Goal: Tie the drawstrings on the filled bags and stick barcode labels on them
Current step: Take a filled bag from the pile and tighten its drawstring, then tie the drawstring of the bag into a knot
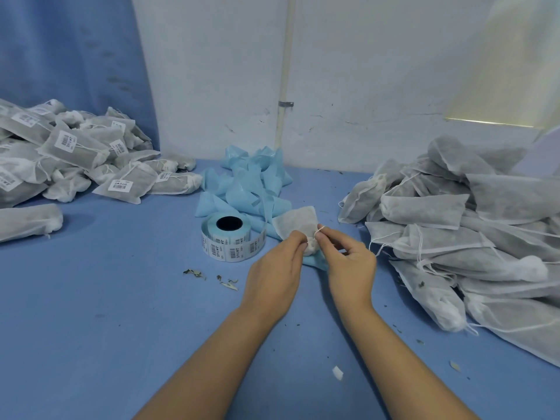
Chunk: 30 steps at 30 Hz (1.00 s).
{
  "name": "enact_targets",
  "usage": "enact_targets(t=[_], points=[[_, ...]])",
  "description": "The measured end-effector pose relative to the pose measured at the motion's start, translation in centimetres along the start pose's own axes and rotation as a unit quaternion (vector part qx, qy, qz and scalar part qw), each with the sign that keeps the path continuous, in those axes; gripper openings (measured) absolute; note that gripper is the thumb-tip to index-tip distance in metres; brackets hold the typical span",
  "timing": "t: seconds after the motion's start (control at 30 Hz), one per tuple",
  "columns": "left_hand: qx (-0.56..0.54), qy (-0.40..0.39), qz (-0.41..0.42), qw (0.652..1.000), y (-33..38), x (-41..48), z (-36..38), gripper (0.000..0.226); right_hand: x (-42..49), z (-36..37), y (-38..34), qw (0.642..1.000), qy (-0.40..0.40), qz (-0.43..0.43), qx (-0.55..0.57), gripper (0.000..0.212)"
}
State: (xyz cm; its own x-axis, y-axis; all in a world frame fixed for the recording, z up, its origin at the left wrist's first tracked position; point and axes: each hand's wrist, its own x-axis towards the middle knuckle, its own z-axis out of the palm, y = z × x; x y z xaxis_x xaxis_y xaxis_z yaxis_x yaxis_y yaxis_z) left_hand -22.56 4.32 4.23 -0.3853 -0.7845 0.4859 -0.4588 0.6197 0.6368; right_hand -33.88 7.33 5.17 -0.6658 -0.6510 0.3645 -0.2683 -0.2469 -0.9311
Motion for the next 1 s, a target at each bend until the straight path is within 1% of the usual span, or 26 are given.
enact_targets(t=[0.1, 0.23, 0.37, 0.43, 0.5, 0.6, 0.67, 0.73, 0.8, 0.87, 1.0], points=[[-0.043, 0.011, -0.023, 0.999, -0.1, 0.1, 0.0, 0.011, 0.2, 0.0, -0.1, 0.999, -0.035, 0.007, 0.038, 0.021], [-0.102, 0.067, -0.058, 0.991, -0.3, 0.2, -0.1, 0.015, 0.1, 0.1, -0.1, 0.996, -0.093, -0.017, -0.008, 0.017], [-0.057, 0.084, -0.057, 0.993, -0.3, 0.1, -0.3, 0.013, -0.4, 0.2, -0.5, 0.989, -0.120, -0.048, -0.069, 0.012], [-0.049, 0.096, -0.046, 0.993, -0.2, 0.1, -0.2, 0.014, -0.6, 0.2, -0.8, 0.986, -0.120, -0.061, -0.098, 0.013], [-0.080, 0.107, -0.036, 0.990, 0.1, 0.1, -0.4, 0.013, -0.7, 0.3, -0.9, 0.982, -0.116, -0.083, -0.127, 0.008], [-0.198, 0.116, -0.034, 0.973, 0.7, 0.0, -0.6, 0.016, -1.1, 0.9, -1.1, 0.980, -0.102, -0.108, -0.135, 0.007], [-0.272, 0.109, -0.052, 0.955, 1.0, 0.0, -0.8, 0.018, -1.5, 1.4, -1.2, 0.984, -0.094, -0.095, -0.118, 0.011], [-0.320, 0.097, -0.070, 0.940, 1.1, 0.1, -0.8, 0.019, -1.7, 1.5, -1.1, 0.990, -0.087, -0.068, -0.091, 0.015], [-0.327, 0.089, -0.070, 0.938, 1.1, 0.1, -0.9, 0.020, -1.6, 1.4, -1.1, 0.993, -0.085, -0.052, -0.064, 0.018], [-0.313, 0.086, -0.062, 0.944, 1.1, 0.1, -1.0, 0.020, -1.6, 1.3, -1.0, 0.994, -0.084, -0.057, -0.040, 0.024], [-0.272, 0.084, -0.055, 0.957, 1.0, 0.2, -1.1, 0.017, -1.4, 1.2, -0.9, 0.988, -0.075, -0.104, -0.082, 0.023]])
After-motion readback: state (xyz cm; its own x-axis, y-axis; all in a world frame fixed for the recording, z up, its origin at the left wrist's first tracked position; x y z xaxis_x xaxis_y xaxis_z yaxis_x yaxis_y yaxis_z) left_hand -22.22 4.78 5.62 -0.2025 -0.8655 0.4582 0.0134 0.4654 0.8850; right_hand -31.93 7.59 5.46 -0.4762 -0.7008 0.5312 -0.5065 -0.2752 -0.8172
